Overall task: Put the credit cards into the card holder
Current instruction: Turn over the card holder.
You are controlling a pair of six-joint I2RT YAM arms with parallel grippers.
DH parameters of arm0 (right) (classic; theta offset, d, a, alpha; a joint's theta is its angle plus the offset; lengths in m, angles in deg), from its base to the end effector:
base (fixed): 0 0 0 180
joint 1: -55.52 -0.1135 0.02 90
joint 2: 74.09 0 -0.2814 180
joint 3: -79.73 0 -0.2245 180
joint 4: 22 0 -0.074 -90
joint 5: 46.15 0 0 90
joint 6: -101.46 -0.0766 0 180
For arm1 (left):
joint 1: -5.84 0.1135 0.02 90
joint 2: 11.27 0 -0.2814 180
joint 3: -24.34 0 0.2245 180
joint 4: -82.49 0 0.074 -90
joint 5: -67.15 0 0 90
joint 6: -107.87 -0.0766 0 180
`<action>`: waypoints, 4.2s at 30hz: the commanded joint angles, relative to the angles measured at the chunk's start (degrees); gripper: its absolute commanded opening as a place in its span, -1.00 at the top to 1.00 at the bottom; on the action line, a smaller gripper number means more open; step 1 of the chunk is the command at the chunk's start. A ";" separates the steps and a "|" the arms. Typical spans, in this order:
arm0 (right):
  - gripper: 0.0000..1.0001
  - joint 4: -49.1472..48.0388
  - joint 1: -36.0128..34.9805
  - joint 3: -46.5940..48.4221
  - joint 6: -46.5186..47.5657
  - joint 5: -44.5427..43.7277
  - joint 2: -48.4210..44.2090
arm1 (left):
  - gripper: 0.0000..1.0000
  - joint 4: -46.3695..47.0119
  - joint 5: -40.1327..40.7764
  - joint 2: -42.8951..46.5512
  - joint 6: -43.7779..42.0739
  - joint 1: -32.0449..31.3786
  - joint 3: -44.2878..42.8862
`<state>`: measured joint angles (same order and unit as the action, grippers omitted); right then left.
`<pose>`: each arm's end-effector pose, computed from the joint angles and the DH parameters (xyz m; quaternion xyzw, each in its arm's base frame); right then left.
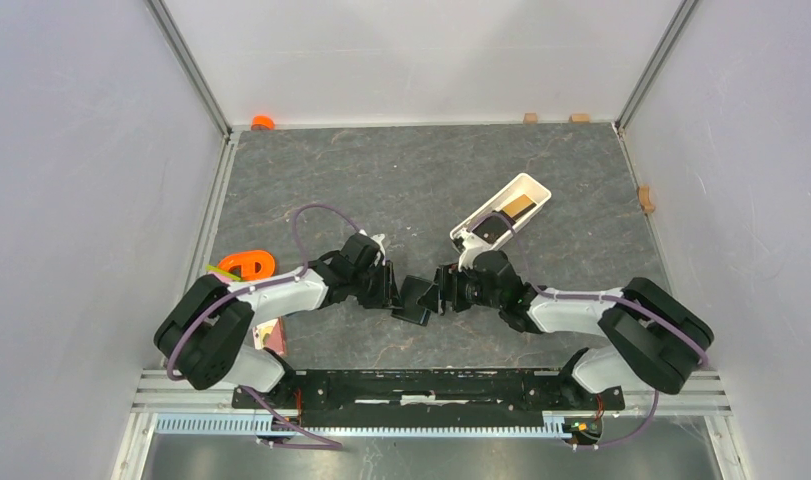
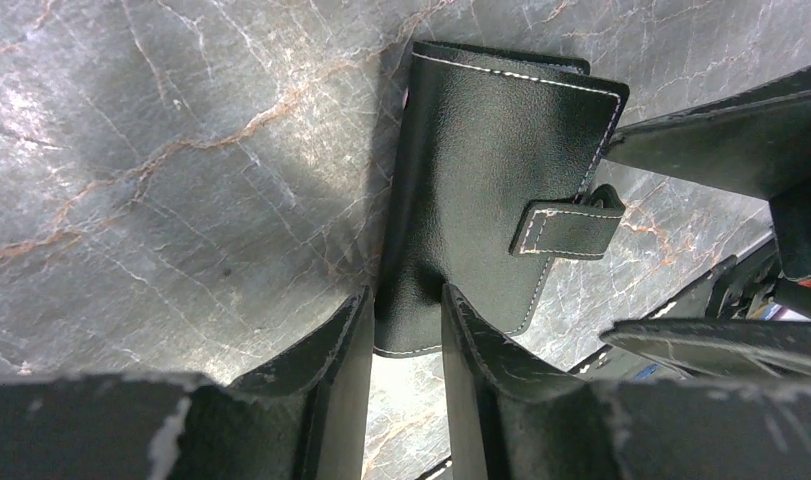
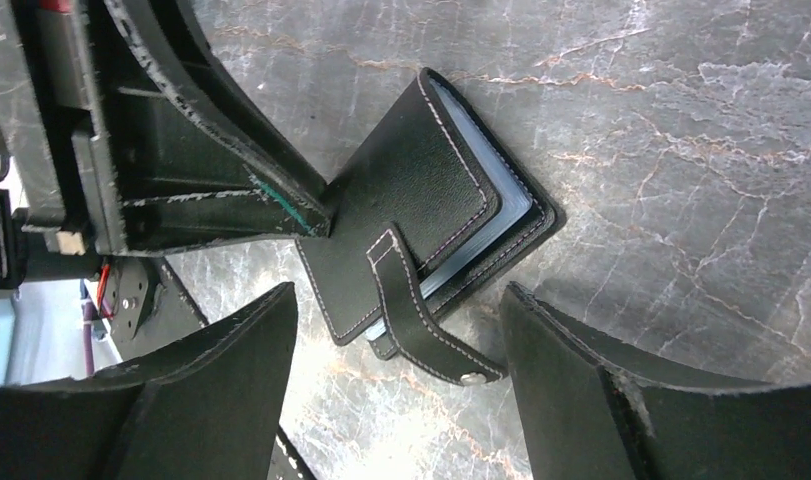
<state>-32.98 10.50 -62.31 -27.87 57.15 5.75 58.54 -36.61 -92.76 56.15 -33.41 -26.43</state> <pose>0.1748 0.1999 0.1643 -0.0999 0.8602 0.4036 0.2954 0.1876 -0.1768 0.1560 0.0444 0.9456 -0.2776 0.1634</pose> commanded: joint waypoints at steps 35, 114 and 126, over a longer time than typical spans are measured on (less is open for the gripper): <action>1.00 0.68 -0.16 -2.77 -4.31 -11.98 7.08 | -0.11 28.05 -0.95 -0.30 15.84 1.87 13.50; 1.00 16.26 3.22 17.01 26.88 40.07 -12.75 | 0.61 14.37 -23.59 30.07 -8.73 -1.99 -0.53; 1.00 20.26 -2.17 14.81 48.78 -10.79 -25.25 | -0.91 -6.92 -4.22 34.53 14.52 6.63 -6.44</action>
<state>-7.82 10.88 -45.68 12.26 65.81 -15.28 57.58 -48.19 -59.60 54.73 -30.41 -30.98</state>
